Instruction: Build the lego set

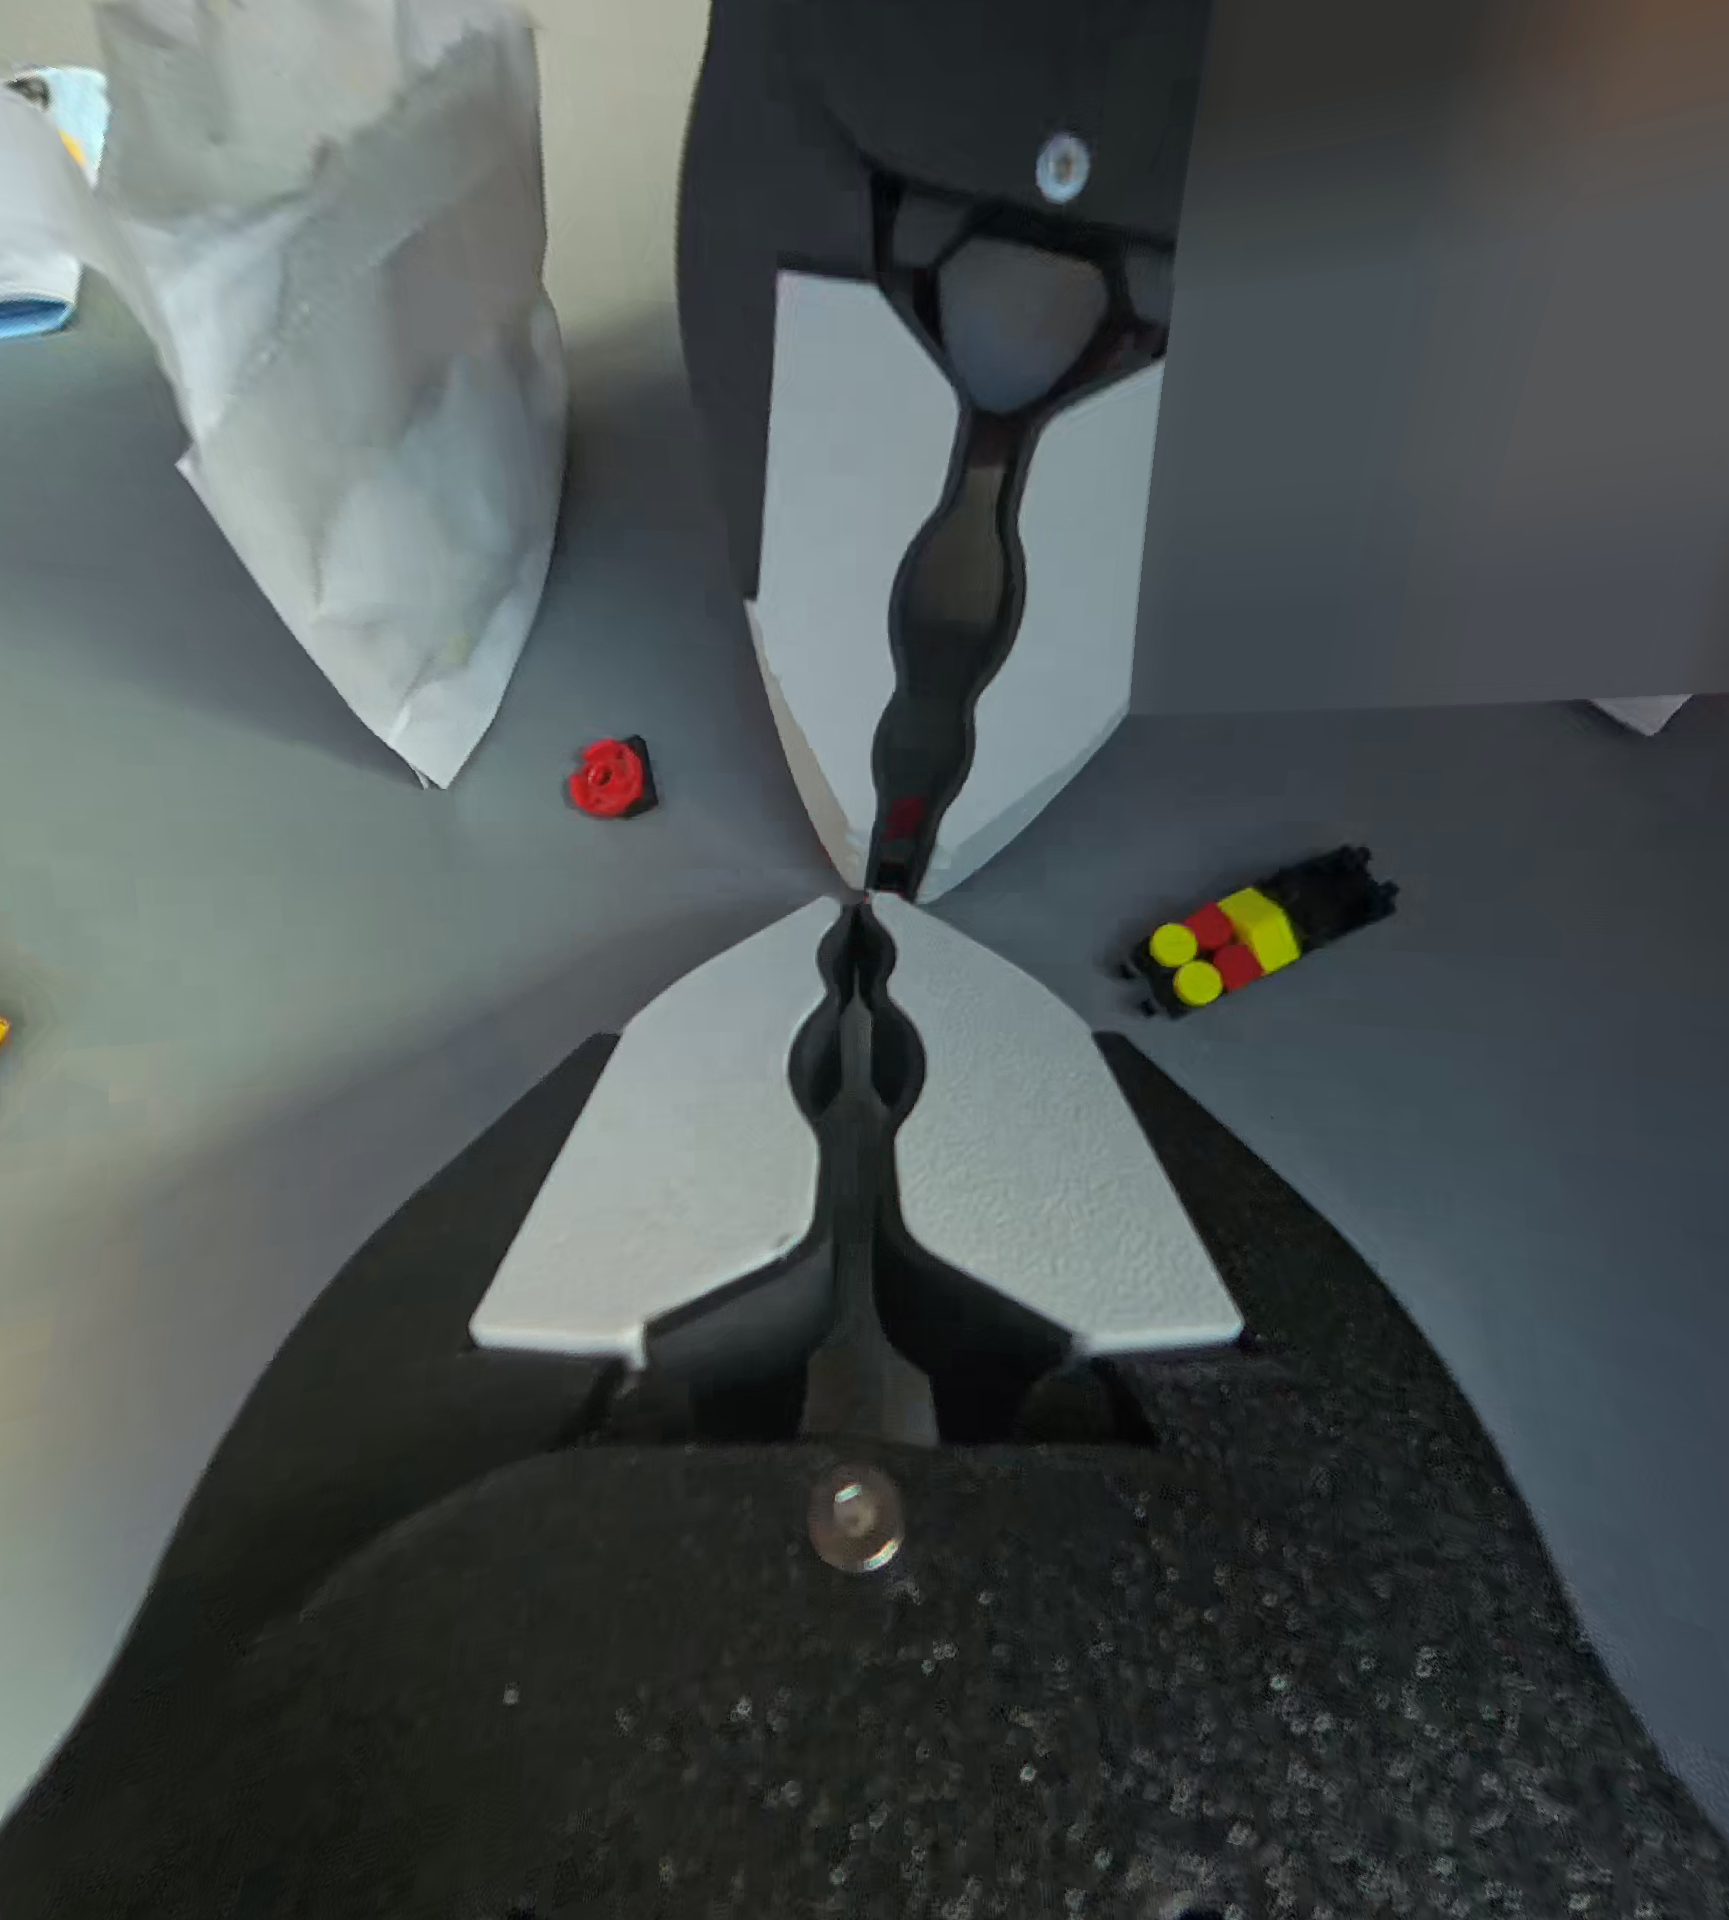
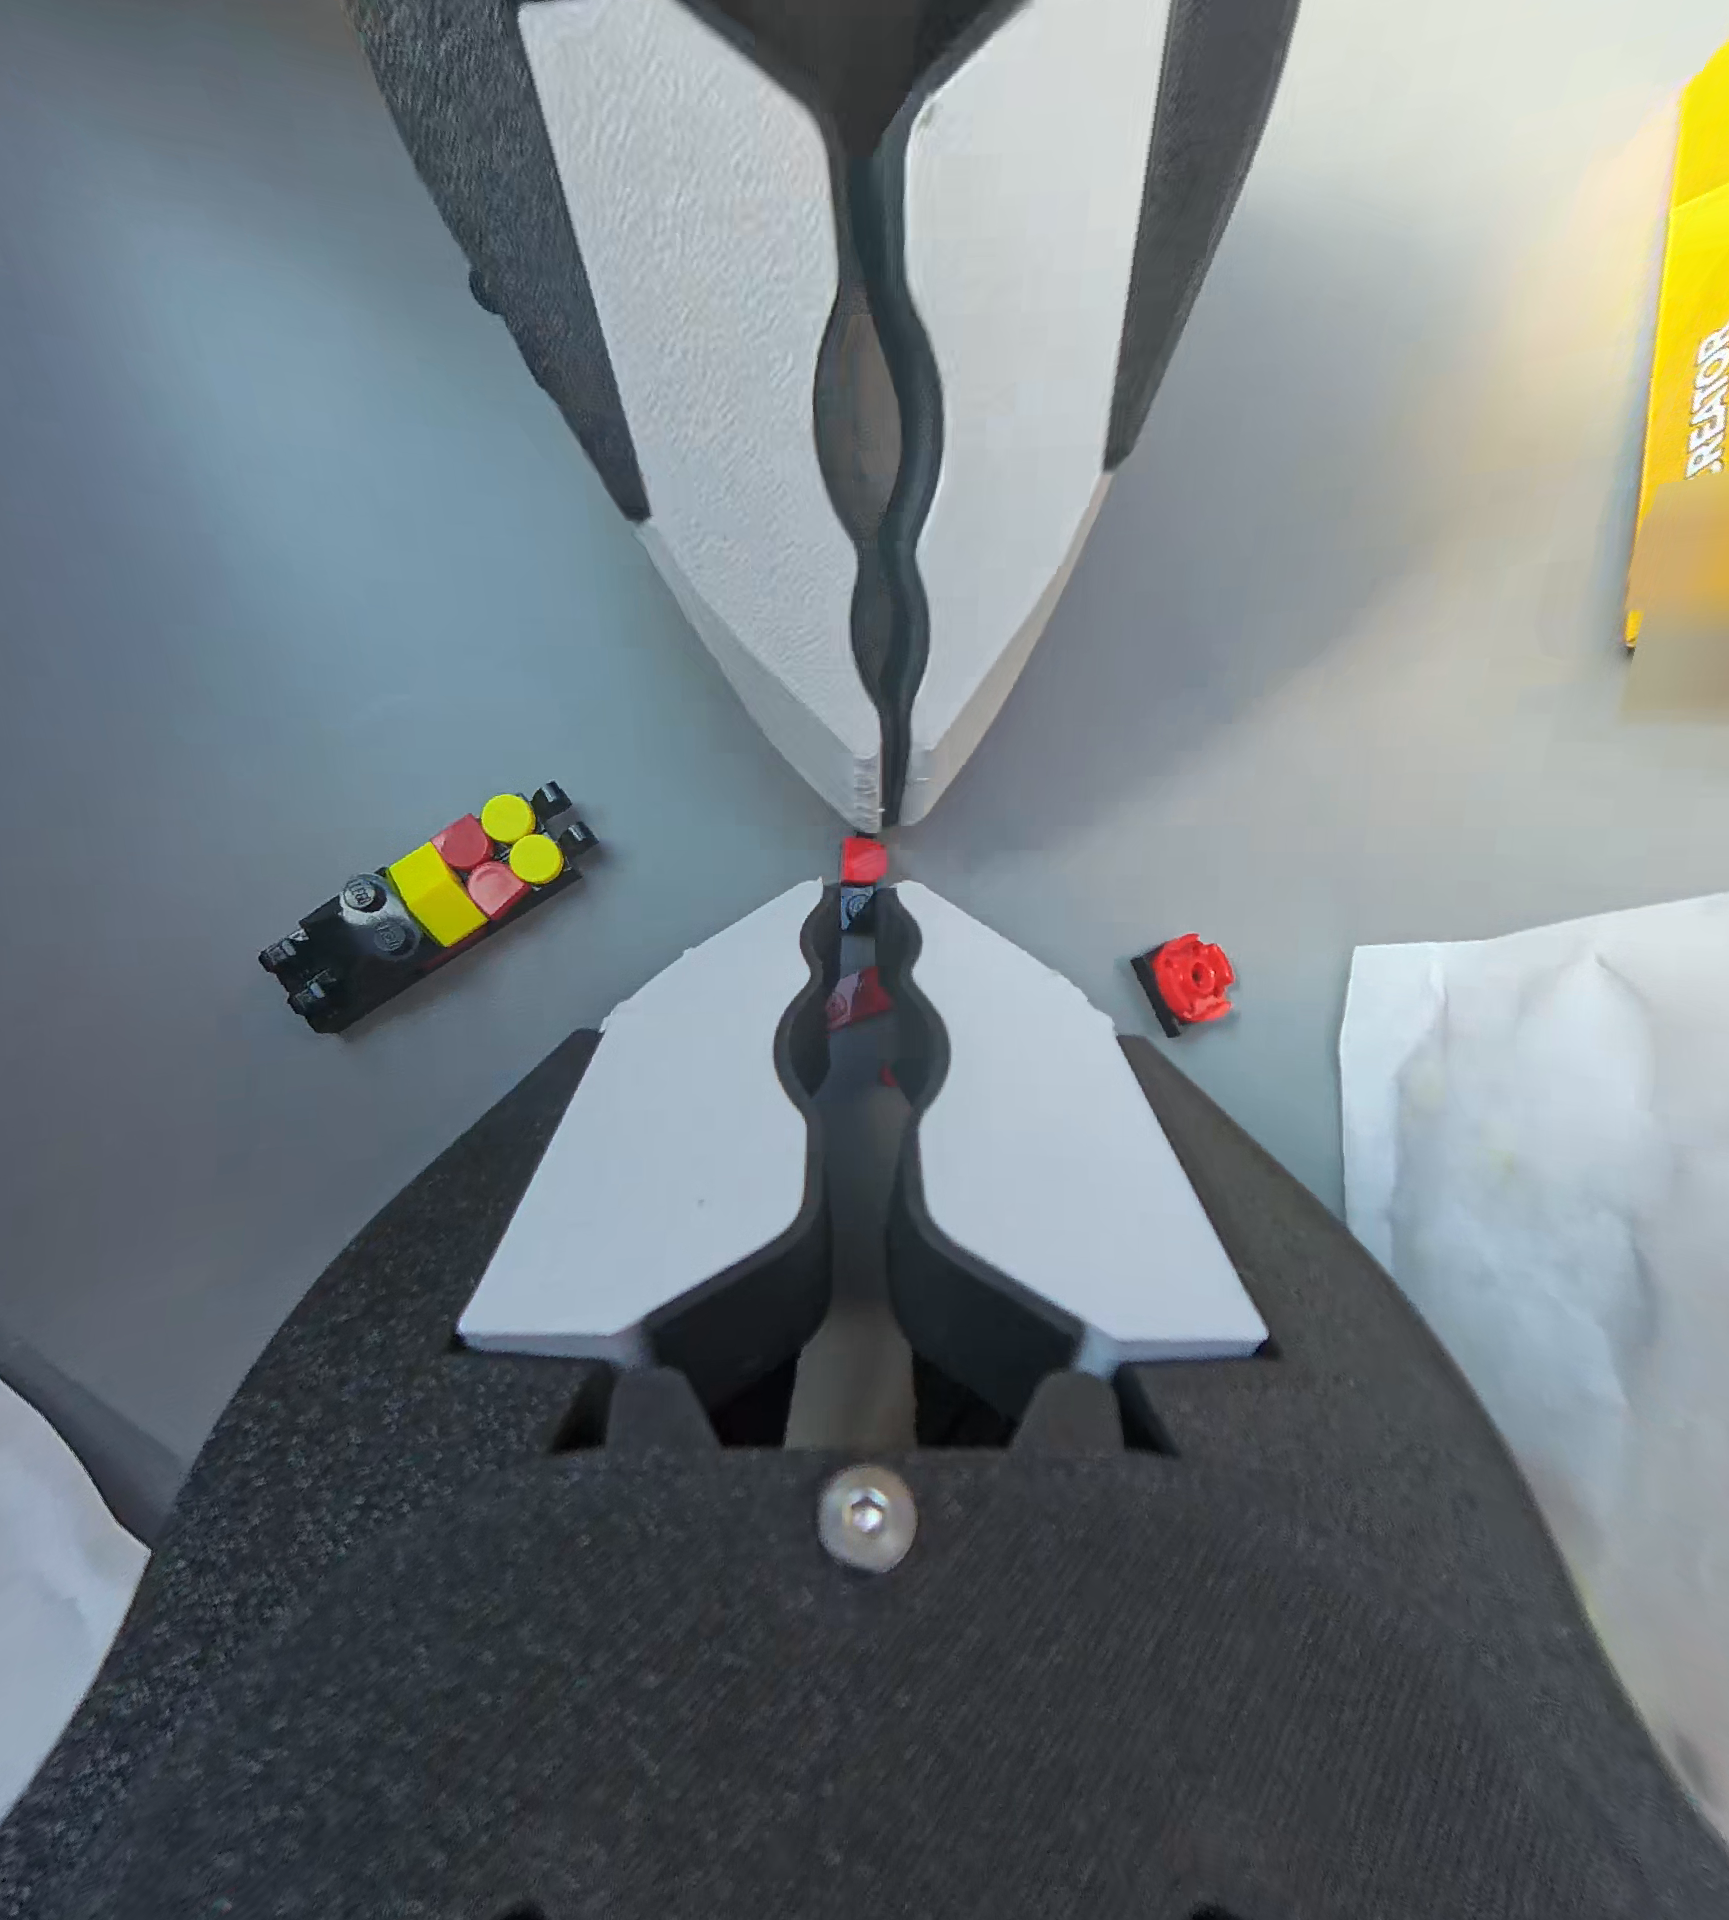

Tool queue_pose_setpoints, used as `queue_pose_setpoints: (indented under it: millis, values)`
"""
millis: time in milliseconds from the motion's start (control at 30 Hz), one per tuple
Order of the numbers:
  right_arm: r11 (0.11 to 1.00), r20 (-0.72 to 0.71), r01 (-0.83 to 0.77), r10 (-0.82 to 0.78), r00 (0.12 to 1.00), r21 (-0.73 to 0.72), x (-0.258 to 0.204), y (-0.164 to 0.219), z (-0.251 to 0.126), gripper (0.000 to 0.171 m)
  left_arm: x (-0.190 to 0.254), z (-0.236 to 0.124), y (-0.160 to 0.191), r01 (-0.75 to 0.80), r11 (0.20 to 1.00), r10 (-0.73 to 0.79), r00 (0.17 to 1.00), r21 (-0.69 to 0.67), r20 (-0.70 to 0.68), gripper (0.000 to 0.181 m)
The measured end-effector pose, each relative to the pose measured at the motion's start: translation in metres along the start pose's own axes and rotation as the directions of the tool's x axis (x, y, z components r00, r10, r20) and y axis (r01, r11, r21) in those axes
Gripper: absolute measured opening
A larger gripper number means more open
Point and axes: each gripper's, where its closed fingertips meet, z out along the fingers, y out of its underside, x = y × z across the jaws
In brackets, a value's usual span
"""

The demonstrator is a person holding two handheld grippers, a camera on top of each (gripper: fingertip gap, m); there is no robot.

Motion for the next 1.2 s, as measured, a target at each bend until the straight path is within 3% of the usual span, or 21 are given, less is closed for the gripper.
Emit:
queue_pose_setpoints:
  millis: [267, 700, 933, 1200]
  values:
    - [1.000, 0.002, 0.015, -0.015, 1.000, 0.007, -0.0005, 0.0000, 0.0005, 0.007, 0.0004, 0.0074, -0.0011, -0.105, 0.994, 0.105, 0.994, -0.033, 0.006, 0.011]
    - [0.998, 0.000, 0.065, -0.065, 0.998, 0.018, -0.0015, -0.0002, 0.0008, 0.007, 0.0039, 0.0076, 0.0005, -0.175, 0.983, 0.172, 0.984, -0.058, -0.054, 0.009]
    - [0.996, 0.011, 0.082, -0.082, 0.997, 0.031, -0.0019, -0.0007, 0.0010, 0.007, 0.0065, 0.0066, 0.0014, -0.182, 0.981, 0.175, 0.980, -0.061, -0.096, 0.014]
    - [0.998, 0.021, 0.050, -0.050, 0.998, 0.024, -0.0026, -0.0001, 0.0010, 0.007, 0.0068, 0.0039, -0.0009, -0.155, 0.987, 0.151, 0.985, -0.037, -0.084, 0.006]
